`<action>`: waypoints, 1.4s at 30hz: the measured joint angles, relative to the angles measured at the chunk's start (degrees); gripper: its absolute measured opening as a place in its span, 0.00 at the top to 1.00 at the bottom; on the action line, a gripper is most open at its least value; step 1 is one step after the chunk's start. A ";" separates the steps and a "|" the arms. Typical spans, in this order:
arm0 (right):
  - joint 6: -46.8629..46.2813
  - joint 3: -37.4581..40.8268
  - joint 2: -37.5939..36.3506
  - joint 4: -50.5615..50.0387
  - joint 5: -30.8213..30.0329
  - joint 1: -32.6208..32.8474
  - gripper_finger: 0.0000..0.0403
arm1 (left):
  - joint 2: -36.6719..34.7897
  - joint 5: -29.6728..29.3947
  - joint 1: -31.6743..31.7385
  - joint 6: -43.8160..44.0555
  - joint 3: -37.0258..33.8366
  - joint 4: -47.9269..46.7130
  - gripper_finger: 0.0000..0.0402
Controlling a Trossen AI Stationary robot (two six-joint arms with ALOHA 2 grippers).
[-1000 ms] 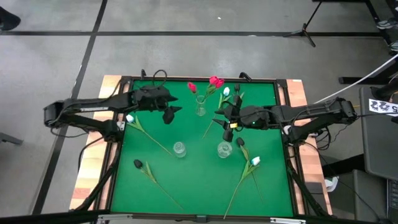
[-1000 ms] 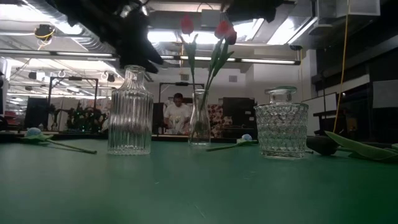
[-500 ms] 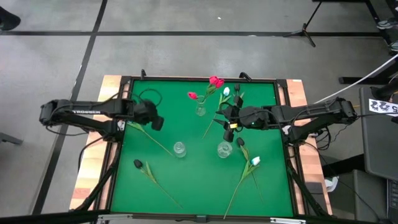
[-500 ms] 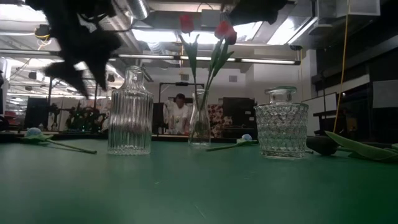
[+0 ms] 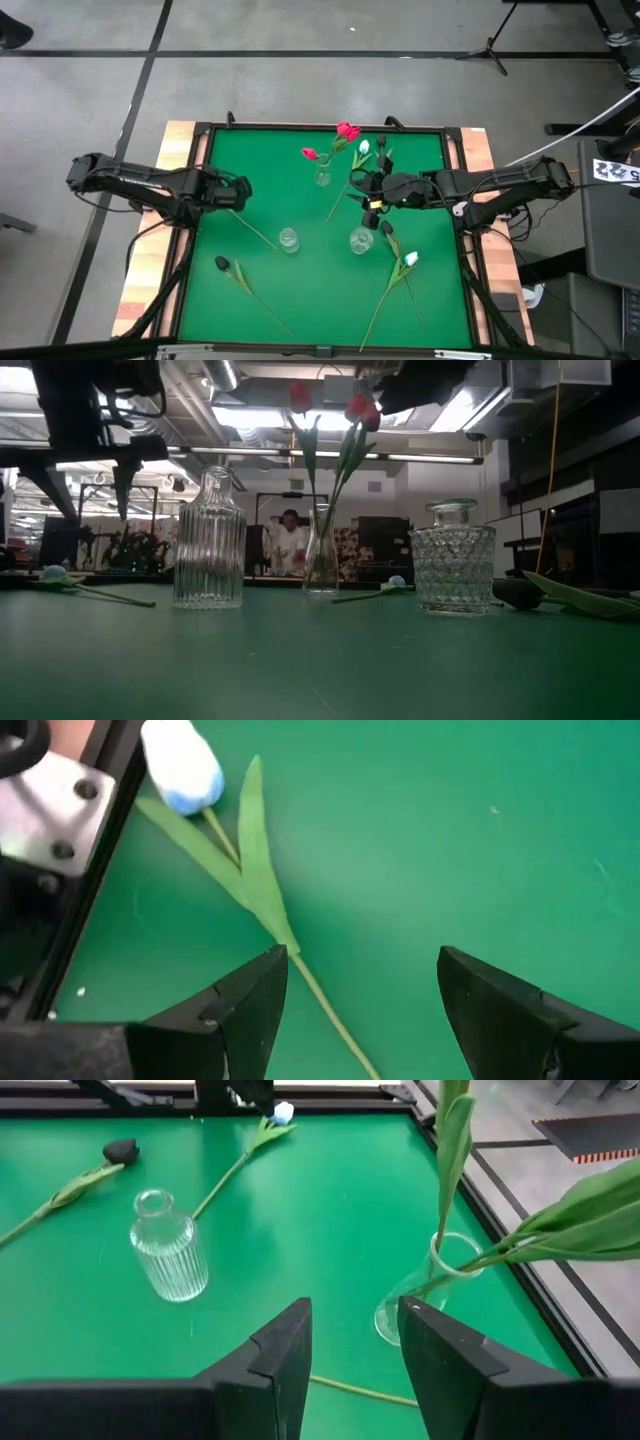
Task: Sort flowers into vase by color
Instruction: Put the left white tulip into the bottom left transparent vase
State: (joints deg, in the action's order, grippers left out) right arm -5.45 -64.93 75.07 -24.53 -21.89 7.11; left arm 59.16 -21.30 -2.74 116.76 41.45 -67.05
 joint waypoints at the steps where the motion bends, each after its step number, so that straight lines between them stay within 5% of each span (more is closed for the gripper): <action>1: 0.02 0.00 0.00 -0.25 0.04 0.00 0.62 | 0.71 0.02 -0.13 0.78 0.00 -0.04 0.38; 12: 0.28 0.00 0.00 -1.49 0.56 0.00 0.62 | 14.08 1.92 0.51 13.24 0.00 0.23 0.38; 20: 1.14 0.01 0.00 -2.04 2.31 0.00 0.62 | 19.63 2.25 3.20 12.47 -0.02 4.97 0.38; 35: 1.09 0.01 0.00 -4.11 3.54 0.00 0.62 | 17.79 7.28 4.65 11.77 -9.99 18.89 0.38; 42: 1.08 0.00 0.02 -4.11 3.24 0.00 0.62 | 17.66 7.60 4.63 13.78 -10.38 18.02 0.51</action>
State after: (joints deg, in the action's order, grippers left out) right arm -4.37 -64.93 75.09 -28.64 -18.65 7.11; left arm 76.82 -13.70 1.89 130.54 31.07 -49.03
